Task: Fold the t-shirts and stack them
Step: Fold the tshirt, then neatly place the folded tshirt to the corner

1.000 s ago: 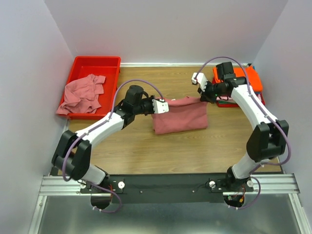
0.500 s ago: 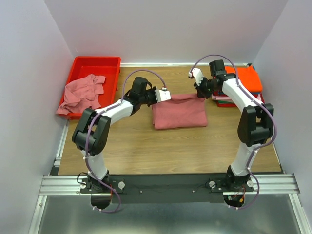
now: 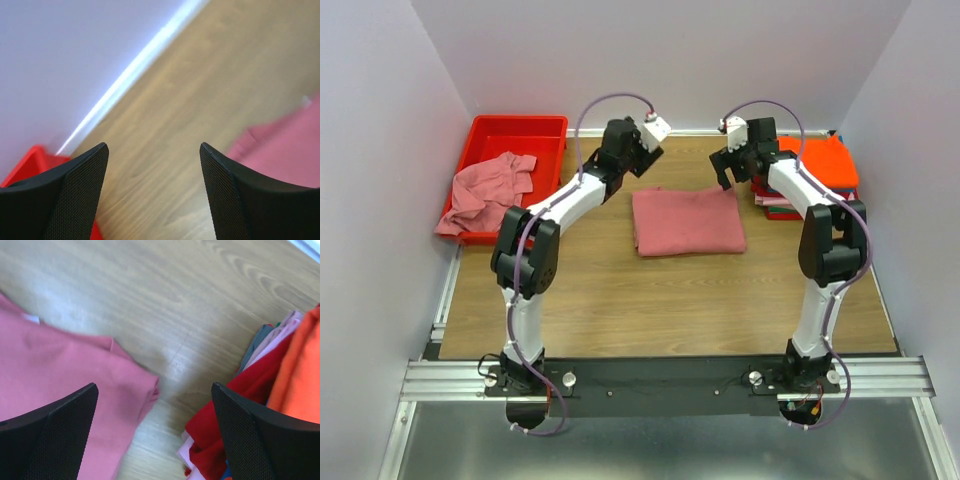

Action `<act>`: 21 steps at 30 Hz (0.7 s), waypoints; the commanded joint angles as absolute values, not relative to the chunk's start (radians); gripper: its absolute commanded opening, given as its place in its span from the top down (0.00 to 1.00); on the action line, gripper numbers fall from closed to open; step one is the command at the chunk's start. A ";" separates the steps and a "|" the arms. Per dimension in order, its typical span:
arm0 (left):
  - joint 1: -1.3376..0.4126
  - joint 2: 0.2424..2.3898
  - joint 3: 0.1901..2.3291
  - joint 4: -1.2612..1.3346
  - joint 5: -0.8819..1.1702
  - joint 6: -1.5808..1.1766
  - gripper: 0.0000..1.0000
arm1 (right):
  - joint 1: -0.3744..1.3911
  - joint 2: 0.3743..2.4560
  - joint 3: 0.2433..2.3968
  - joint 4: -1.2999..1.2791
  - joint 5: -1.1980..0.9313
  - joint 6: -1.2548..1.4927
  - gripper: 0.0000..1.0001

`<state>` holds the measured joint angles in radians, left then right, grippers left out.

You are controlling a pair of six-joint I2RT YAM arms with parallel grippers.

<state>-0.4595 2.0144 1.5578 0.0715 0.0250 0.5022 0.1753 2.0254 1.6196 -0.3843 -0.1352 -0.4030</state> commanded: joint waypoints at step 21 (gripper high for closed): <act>-0.430 2.002 1.290 0.148 0.583 -0.334 0.74 | 0.167 2.178 1.697 -0.439 -0.169 -0.132 1.00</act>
